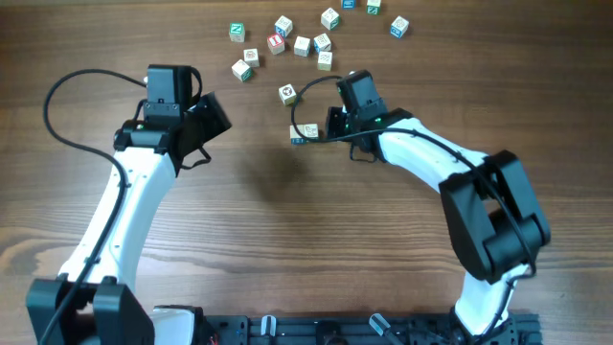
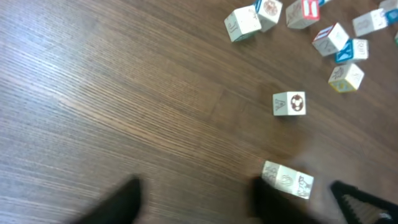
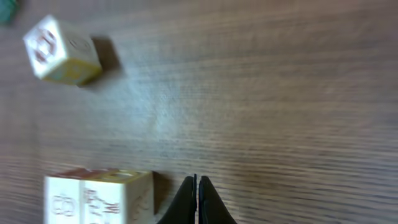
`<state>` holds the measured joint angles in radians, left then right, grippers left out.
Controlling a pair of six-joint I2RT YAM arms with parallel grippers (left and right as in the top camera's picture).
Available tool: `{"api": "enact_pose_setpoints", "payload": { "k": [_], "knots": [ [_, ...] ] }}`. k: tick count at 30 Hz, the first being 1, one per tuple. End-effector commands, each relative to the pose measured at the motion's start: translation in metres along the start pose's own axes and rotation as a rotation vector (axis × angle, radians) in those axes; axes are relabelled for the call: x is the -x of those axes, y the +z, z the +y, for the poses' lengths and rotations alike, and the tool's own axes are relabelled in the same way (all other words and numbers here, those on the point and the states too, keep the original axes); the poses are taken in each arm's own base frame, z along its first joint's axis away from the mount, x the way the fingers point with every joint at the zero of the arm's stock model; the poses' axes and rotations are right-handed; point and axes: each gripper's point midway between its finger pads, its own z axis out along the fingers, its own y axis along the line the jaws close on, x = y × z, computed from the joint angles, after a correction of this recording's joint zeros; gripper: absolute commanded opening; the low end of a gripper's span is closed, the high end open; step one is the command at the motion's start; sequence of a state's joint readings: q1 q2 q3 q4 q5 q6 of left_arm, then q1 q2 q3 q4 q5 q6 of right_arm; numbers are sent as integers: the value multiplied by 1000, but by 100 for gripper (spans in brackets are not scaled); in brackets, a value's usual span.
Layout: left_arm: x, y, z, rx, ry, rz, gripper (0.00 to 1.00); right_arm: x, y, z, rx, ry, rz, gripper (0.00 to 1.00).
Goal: Form a horizontal line
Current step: 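Bring the left gripper down beside the two blocks to align them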
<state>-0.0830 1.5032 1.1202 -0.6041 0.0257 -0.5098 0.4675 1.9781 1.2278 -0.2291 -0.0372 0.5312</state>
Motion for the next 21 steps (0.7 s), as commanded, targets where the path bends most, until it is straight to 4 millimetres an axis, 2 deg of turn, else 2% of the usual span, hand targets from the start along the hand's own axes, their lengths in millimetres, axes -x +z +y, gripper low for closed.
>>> {"api": "enact_pose_setpoints", "payload": {
  "k": [1,4,8,16,21],
  "knots": [
    [-20,34,9,36,3,106,4,16,-15,-10,-30,79,-39,4],
    [-43,55,6,2,1,217,4,10,-15,-11,-7,103,3,4],
    [-70,77,-22,-202,123,353,4,0,-15,-6,41,112,59,4],
    [-84,116,-44,-303,301,340,4,-6,-8,-9,32,114,81,4],
    [-106,140,-50,-309,331,374,4,-30,15,-10,65,125,171,4]
  ]
}}
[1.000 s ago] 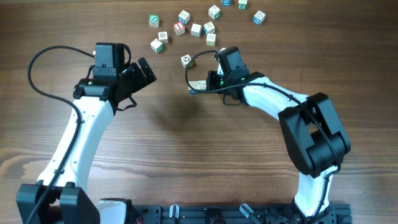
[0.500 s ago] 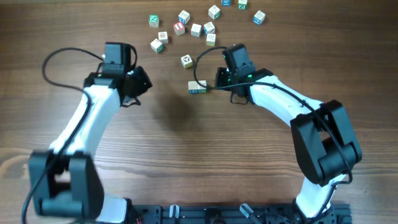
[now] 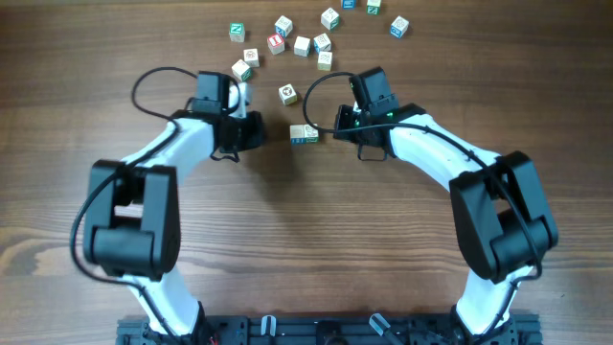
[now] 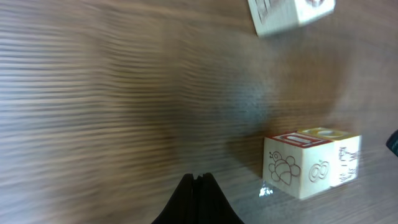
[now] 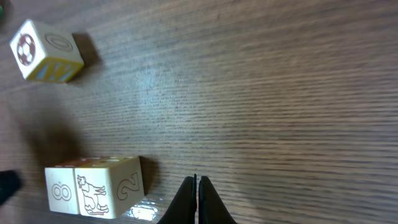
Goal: Form a horizontal line
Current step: 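Bring the left gripper down beside the two blocks to align them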
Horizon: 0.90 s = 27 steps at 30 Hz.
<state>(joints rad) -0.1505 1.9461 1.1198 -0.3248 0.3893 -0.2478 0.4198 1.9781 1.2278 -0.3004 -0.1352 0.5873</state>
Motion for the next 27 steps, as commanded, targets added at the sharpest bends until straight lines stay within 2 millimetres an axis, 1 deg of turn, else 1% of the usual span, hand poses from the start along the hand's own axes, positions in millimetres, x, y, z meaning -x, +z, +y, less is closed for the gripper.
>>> {"api": "enact_pose_setpoints", "payload": {
  "k": [1,6,9,12,16,23,27],
  "knots": [
    [-15,25,-3,-27,49,52,4,-20,22,2,43,23,89,4],
    [-17,39,-5,-34,59,52,4,-26,28,6,78,24,120,4],
    [-11,41,-8,-43,73,26,4,-26,27,10,101,12,124,4],
    [-9,42,-11,-48,75,18,4,-27,26,17,141,-10,131,4],
    [-12,44,-16,-53,86,25,4,-25,26,20,154,-13,124,4],
    [-22,50,-34,-65,132,43,4,-25,25,29,201,-13,131,4],
    [-22,51,-32,-39,139,36,4,-26,24,32,219,-14,140,4]
  ]
}}
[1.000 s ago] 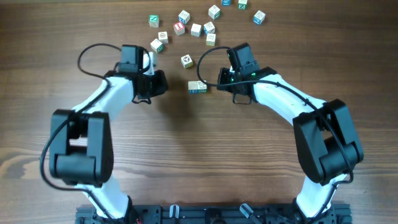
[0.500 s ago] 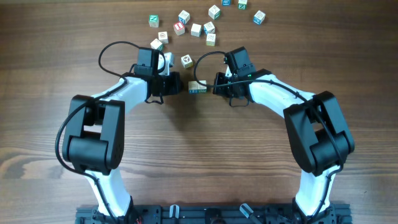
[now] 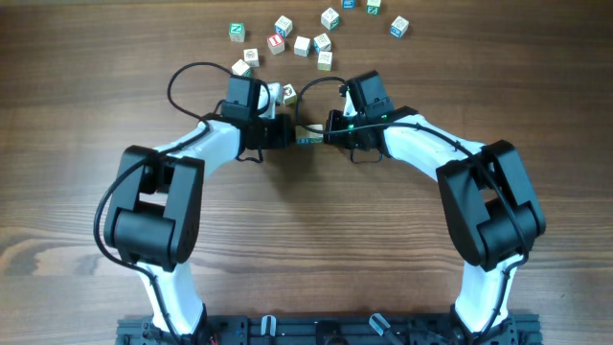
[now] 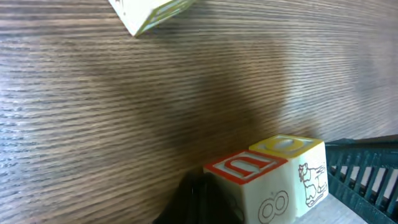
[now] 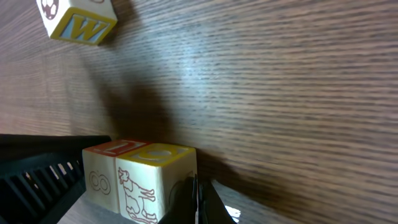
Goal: Form a horizontal line
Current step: 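Bring the left gripper down beside the two blocks to align them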
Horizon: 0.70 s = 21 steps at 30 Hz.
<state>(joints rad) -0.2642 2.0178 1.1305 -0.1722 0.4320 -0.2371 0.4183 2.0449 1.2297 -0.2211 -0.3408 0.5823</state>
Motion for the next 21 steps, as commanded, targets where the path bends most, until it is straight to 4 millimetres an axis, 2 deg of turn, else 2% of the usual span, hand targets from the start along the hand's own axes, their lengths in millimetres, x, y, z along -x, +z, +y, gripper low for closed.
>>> {"api": "enact_pose_setpoints", "payload": {
  "k": [1,8,12,21],
  "knots": [
    [-20,15,16,60,-3,52,4,-8,7,5,42,-5,42,4],
    [-18,14,19,71,-6,45,4,-13,8,8,46,-6,58,4],
    [-18,14,19,71,-6,45,4,-22,12,18,48,-34,72,4],
    [-18,14,19,72,-7,47,4,-18,13,5,-29,-53,38,4]
  ]
}}
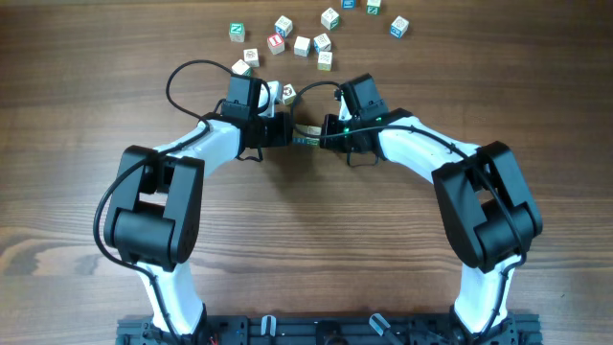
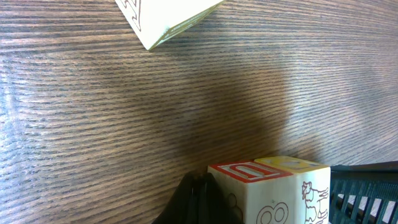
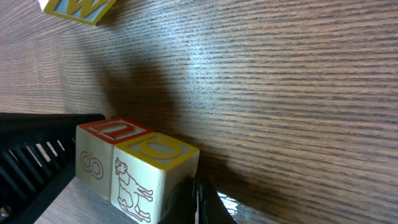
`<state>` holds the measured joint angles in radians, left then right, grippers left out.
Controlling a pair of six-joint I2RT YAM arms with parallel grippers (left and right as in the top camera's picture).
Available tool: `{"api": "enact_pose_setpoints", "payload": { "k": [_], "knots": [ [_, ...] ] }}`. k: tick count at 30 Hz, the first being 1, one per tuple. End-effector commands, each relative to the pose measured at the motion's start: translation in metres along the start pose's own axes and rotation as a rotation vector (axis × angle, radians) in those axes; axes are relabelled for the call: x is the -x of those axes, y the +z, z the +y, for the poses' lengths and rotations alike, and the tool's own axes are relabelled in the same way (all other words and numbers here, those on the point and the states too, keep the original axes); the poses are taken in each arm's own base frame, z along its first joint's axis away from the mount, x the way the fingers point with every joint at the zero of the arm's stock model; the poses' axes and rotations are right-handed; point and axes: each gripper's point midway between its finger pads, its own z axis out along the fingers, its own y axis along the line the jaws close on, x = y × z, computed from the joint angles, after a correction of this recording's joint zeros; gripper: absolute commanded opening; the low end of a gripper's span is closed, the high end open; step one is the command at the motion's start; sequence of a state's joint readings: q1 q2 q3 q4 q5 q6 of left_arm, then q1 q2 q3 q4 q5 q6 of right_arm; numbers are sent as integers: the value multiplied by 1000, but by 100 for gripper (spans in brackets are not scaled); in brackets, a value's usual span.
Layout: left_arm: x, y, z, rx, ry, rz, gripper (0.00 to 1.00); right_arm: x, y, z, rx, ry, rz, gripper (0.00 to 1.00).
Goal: Form a horizontal line
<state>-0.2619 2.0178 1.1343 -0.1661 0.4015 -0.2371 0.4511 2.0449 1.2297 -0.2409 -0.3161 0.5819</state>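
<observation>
Two letter blocks stand side by side and touching: a red-topped block (image 2: pixel 249 186) on the left and a yellow-topped block (image 3: pixel 155 171) on the right, a short row (image 1: pixel 305 134) seen from overhead. My left gripper (image 2: pixel 198 193) is shut, its tip against the red block's left face. My right gripper (image 3: pixel 194 196) is shut too, its tip against the yellow block's right face. Neither holds anything. The pair is flanked by the left gripper (image 1: pixel 285 132) and the right gripper (image 1: pixel 323 136).
One loose block (image 1: pixel 286 92) lies just behind the pair, close to my left wrist; its edge shows as a block (image 2: pixel 168 15) at the top of the left wrist view. Several more blocks (image 1: pixel 302 43) are scattered along the table's far edge.
Both grippers remain shut against the pair of blocks. My right gripper has shifted slightly left, and the pair shows a little nearer in both wrist views.
First my left gripper was open far to the left, while the right was shut beside the pair's right end. Then the left was shut and nearer, with a gap to the red block. Then both tips touched the pair, as they do now.
</observation>
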Motion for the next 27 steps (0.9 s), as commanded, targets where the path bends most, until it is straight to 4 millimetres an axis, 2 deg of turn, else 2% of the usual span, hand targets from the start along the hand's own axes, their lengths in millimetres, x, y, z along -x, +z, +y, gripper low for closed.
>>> {"api": "enact_pose_setpoints", "payload": {
  "k": [1,12,27],
  "knots": [
    [-24,15,14,45,-9,69,4,-7,9,0,-7,-44,19,4],
    [-34,14,17,58,-25,109,4,-4,9,-3,-24,-93,5,4],
    [-35,14,17,59,-27,112,4,0,9,1,-12,-98,-12,4]
  ]
}}
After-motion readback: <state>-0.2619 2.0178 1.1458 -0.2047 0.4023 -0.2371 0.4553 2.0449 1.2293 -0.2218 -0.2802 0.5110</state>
